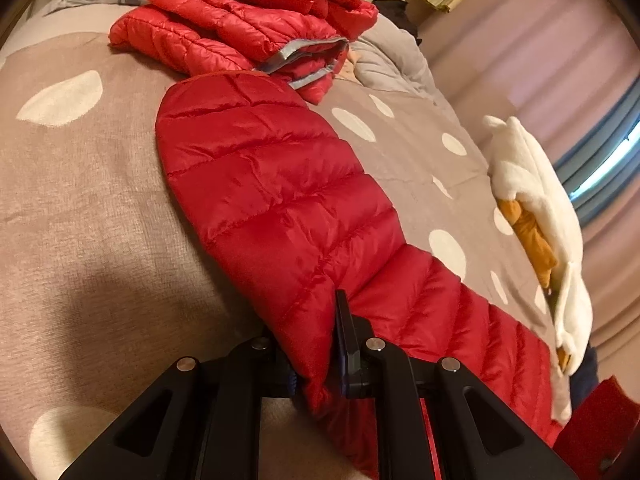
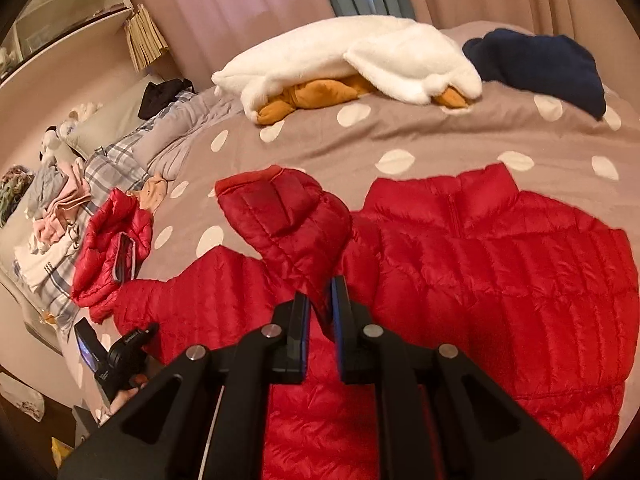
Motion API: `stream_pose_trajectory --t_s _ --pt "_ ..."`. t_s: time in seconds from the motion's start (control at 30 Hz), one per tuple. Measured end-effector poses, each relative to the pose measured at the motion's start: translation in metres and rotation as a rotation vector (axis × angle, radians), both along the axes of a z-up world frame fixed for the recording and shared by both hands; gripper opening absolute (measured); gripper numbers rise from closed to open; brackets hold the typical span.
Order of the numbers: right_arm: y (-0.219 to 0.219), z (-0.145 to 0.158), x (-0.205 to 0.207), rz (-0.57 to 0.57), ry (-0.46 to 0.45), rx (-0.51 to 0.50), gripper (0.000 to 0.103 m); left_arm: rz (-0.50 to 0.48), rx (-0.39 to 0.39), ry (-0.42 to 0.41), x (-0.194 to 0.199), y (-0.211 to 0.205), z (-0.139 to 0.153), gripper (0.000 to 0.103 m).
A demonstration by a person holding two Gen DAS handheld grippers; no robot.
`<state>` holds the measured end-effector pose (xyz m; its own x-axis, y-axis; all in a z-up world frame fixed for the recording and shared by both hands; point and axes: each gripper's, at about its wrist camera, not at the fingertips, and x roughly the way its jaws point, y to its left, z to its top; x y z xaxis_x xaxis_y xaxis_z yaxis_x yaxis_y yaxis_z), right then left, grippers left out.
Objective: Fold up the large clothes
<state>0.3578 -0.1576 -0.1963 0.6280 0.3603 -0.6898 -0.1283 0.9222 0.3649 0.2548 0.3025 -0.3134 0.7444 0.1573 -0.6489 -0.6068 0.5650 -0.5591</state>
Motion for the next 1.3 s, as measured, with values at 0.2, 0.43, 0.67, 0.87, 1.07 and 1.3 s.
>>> stream_pose_trajectory --t_s 0.2,0.43,0.67,0.87,1.07,1.3 --pt "0.009 0.004 -0.014 0.045 -0.031 -0.049 0.014 0.000 0.001 -0.003 0.000 -0.003 0.000 0.014" --pt "0.001 0.011 -0.025 -0.005 -0.060 -0.062 0.047 -0.001 0.010 0.001 0.000 -0.002 0.000 0.014" --pt "-0.049 0.007 -0.016 -0.231 -0.057 -0.143 0.044 -0.001 0.012 0.001 0.000 -0.002 0.000 0.014" --pt "-0.083 -0.050 0.006 -0.342 0.061 -0.251 0.031 -0.001 0.009 -0.001 0.000 -0.002 0.001 0.014" --pt "-0.095 -0.111 0.016 -0.357 0.074 -0.351 0.029 -0.001 0.009 -0.003 0.000 -0.001 0.001 0.014" --pt "-0.108 -0.084 0.005 -0.396 0.083 -0.290 0.030 0.002 0.089 0.069 0.009 -0.010 0.011 0.014"
